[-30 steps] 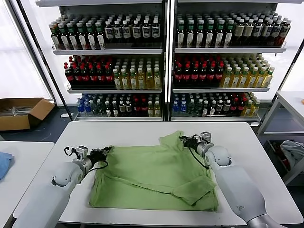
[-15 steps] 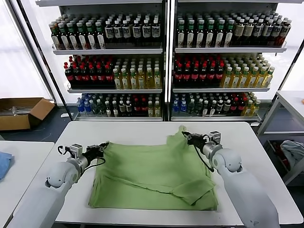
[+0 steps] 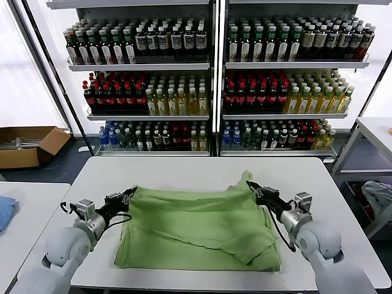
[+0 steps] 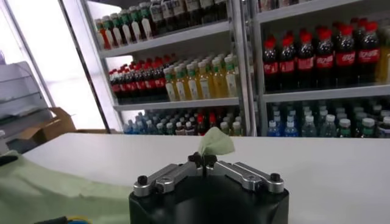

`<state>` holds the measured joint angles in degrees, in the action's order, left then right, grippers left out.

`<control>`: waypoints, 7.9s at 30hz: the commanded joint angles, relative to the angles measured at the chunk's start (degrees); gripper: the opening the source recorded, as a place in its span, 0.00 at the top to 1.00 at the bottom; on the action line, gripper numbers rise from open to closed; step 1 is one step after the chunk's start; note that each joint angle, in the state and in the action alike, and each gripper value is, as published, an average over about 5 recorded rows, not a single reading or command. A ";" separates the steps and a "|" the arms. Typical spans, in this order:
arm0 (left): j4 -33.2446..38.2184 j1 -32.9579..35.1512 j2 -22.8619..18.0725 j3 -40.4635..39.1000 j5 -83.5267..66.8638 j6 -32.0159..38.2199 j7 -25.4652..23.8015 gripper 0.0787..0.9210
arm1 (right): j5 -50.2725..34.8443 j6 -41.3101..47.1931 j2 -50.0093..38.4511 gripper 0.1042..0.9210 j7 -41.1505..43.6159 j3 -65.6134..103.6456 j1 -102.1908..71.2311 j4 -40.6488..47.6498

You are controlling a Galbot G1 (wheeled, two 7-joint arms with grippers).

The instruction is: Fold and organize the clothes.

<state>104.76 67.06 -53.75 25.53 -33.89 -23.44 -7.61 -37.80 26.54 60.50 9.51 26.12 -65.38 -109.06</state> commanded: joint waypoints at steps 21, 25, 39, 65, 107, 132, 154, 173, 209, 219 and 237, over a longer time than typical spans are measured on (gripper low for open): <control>11.62 24.69 -5.21 10.03 13.37 -2.30 -1.64 0.81 | 9.42 -1.69 2.74 0.87 0.58 15.92 -33.64 -16.51; 13.02 25.69 -4.60 12.67 13.22 -2.82 -1.39 0.68 | 8.99 -3.01 1.65 0.73 0.62 20.46 -32.61 -14.87; 17.49 26.04 -11.88 8.55 5.00 -1.42 14.93 0.19 | 6.19 -17.08 4.94 0.23 1.33 30.53 -32.16 -9.74; 14.18 24.16 -16.48 -1.10 7.35 -2.28 28.43 0.51 | 5.14 -18.18 5.46 0.12 1.07 29.93 -34.34 -10.41; 13.04 18.73 3.47 27.98 -0.30 -1.06 15.13 0.98 | 3.77 -17.64 4.89 0.12 0.46 28.17 -33.01 -11.76; 25.04 16.85 -11.90 6.92 -0.70 -6.58 22.38 0.98 | 8.31 -17.31 8.71 0.12 0.35 22.18 -34.42 -13.05; 21.59 19.02 -19.41 -5.98 8.05 -6.08 18.61 0.98 | 10.90 -17.24 10.28 0.12 0.15 19.72 -34.05 -13.53; 17.97 16.62 -20.32 -15.36 13.96 -2.63 17.55 0.72 | 9.86 -17.71 9.10 0.12 0.45 21.19 -33.59 -12.37; 11.03 15.24 -15.01 -13.25 21.83 2.42 14.36 0.12 | 9.30 -18.94 9.07 0.12 0.74 22.52 -35.12 -12.98; 14.64 16.09 -14.25 -16.35 21.70 1.28 14.46 0.12 | 9.38 -18.98 9.87 0.12 0.72 22.11 -34.41 -12.88; 20.03 17.65 -7.57 13.52 -1.50 -5.74 16.85 0.12 | 8.91 -19.43 9.67 0.12 0.80 21.66 -34.55 -12.25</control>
<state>127.98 84.54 -63.51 24.63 -25.79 -25.72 8.23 -28.84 7.14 70.16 10.30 48.10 -99.89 -121.37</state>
